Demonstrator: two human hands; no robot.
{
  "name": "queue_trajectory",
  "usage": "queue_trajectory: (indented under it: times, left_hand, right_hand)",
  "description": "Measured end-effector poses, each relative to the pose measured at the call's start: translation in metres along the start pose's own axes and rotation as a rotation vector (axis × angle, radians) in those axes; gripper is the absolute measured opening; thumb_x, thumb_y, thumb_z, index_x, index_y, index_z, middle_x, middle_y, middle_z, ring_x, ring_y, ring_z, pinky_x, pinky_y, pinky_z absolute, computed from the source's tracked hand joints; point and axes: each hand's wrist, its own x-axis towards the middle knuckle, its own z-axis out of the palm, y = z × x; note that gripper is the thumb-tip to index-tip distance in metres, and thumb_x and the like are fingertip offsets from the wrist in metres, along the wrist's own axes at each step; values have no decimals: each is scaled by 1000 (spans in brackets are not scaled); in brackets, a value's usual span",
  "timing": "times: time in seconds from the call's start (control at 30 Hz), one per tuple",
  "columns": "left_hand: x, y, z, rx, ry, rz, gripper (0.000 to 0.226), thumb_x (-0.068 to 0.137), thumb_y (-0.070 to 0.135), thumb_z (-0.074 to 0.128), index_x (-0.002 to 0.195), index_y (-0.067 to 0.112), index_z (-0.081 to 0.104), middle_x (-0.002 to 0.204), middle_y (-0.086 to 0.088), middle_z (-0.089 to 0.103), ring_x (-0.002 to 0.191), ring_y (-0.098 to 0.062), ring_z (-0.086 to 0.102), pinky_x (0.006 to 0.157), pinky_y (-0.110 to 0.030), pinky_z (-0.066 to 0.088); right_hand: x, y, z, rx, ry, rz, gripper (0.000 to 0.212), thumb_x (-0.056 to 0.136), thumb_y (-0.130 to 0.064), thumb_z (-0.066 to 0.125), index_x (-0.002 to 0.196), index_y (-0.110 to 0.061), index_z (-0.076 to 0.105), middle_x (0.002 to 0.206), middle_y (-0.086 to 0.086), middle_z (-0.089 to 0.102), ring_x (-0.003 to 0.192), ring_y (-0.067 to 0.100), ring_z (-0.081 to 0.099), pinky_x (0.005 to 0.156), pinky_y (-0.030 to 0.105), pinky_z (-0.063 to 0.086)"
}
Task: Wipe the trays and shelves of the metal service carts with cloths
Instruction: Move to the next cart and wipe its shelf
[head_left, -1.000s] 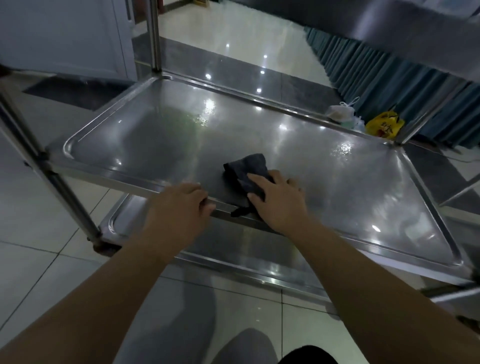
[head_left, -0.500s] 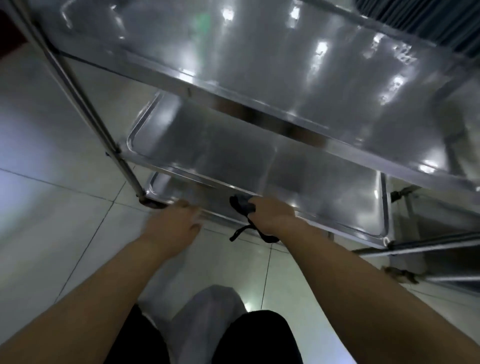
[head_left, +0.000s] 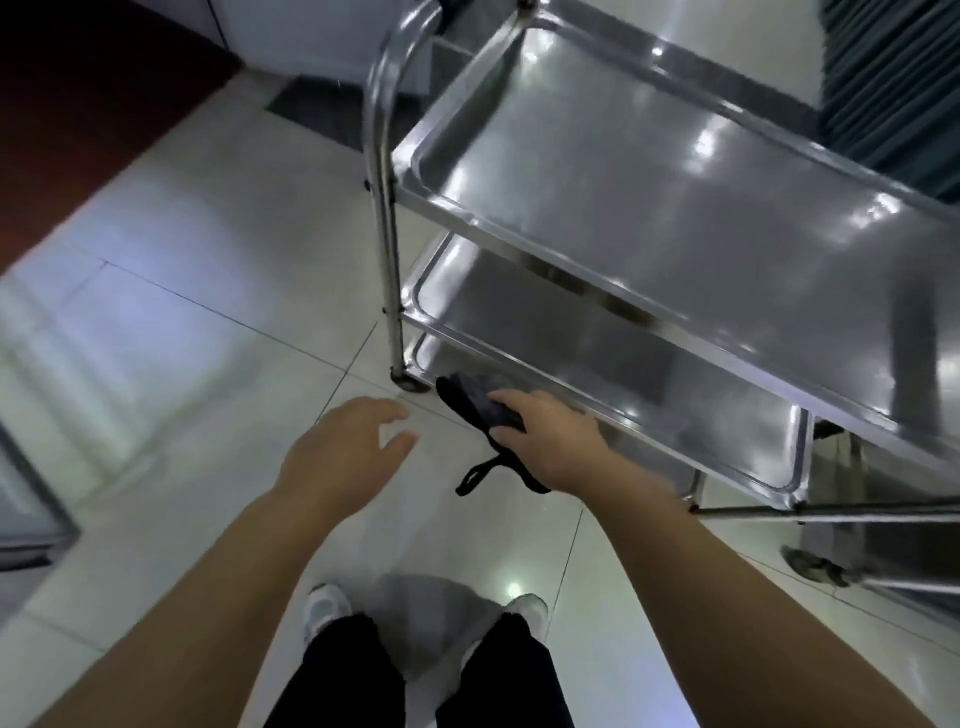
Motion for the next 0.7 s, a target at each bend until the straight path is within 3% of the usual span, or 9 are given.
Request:
queue_trajectory:
  times: [0.13,0.33,0.57,0.7]
  left_hand:
    - [2,-54,-71,35,-3,11,35,89,47,52,119,30,58,123,8,57,106,-15,55,90,-35,46]
    - [19,-114,-171,72,96,23,32,88,48,52,114,30,60,116,10,60,99,-13,57,81,-31,45]
    - [58,-144,-248,-37,219,1,29,86,51,54,105,31,62,106,14,64,86,-7,60,72,-28,41]
    - [98,-151,-287,-48,252,18,28,87,49,55,105,29,63,106,12,65,87,-7,60,74,-28,43]
  right_hand:
    - [-4,-80,-7,22,94,-25,43,93,-44,44,136,-42,37,129,-2,47,112,24,51,98,50,37]
    - [10,-185,-23,108,194,-122,43,93,-41,48,135,-38,41,130,0,48,110,23,51,91,37,43]
    - [57,-260,-60,182,255,-225,42,93,-37,50,135,-35,44,115,2,54,101,21,52,83,34,42]
    - [100,-290,-84,195,285,-242,42,93,-36,49,135,-34,44,114,2,53,99,22,52,84,37,44]
